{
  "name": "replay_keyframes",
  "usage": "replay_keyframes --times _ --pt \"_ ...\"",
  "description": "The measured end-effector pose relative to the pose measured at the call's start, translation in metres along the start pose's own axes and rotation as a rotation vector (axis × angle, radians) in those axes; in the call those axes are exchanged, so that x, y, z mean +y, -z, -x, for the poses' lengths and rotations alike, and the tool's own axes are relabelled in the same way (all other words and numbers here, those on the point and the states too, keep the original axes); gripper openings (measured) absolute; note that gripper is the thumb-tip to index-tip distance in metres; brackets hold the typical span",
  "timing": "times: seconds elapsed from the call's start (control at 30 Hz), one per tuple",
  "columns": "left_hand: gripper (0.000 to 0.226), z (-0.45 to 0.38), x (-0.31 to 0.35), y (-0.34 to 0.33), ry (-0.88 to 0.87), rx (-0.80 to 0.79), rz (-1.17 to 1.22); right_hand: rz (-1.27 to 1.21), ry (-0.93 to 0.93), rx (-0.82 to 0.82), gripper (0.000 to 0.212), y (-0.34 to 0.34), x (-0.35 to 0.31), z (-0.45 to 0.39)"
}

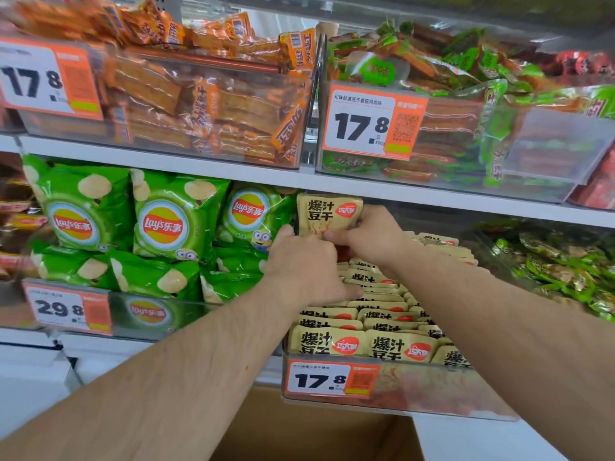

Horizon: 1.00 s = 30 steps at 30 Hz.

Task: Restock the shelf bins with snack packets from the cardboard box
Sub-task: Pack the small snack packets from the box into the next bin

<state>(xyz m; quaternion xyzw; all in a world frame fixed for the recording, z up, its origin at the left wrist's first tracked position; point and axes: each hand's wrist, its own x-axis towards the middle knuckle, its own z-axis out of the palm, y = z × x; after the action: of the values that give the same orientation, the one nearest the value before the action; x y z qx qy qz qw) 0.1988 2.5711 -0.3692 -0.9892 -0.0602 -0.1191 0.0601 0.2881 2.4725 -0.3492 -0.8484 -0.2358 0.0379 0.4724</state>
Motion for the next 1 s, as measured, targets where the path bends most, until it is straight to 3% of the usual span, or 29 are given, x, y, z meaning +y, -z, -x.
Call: replay_keyframes --times 0.2,0.37,0.73,0.87,0.93,1.0 --pt "0.074 -0.003 -0.002 -0.005 -0.013 0.019 0.025 -0.053 -0.072 -0.057 0.008 -0.006 0.002 -0.008" --pt "0.076 -0.003 -0.001 -0.005 0.007 0.007 0.021 0.031 -0.126 -0.036 0.025 -0.008 0.006 -0.016" --pt "0.082 -0.001 0.000 -0.001 0.020 -0.002 0.022 0.052 -0.123 -0.046 0.017 -0.007 0.006 -0.010" --pt "0.076 0.003 0.000 0.006 0.010 -0.006 0.075 0.090 -0.136 -0.009 0.038 -0.002 0.002 -0.005" --pt "0.062 0.010 -0.003 0.015 0.024 0.079 0.202 0.153 -0.163 0.067 0.062 0.004 0.000 0.002" --pt "0.044 0.024 -0.008 0.025 0.021 0.206 0.329 0.244 -0.143 0.179 0.067 0.007 -0.005 0.019"
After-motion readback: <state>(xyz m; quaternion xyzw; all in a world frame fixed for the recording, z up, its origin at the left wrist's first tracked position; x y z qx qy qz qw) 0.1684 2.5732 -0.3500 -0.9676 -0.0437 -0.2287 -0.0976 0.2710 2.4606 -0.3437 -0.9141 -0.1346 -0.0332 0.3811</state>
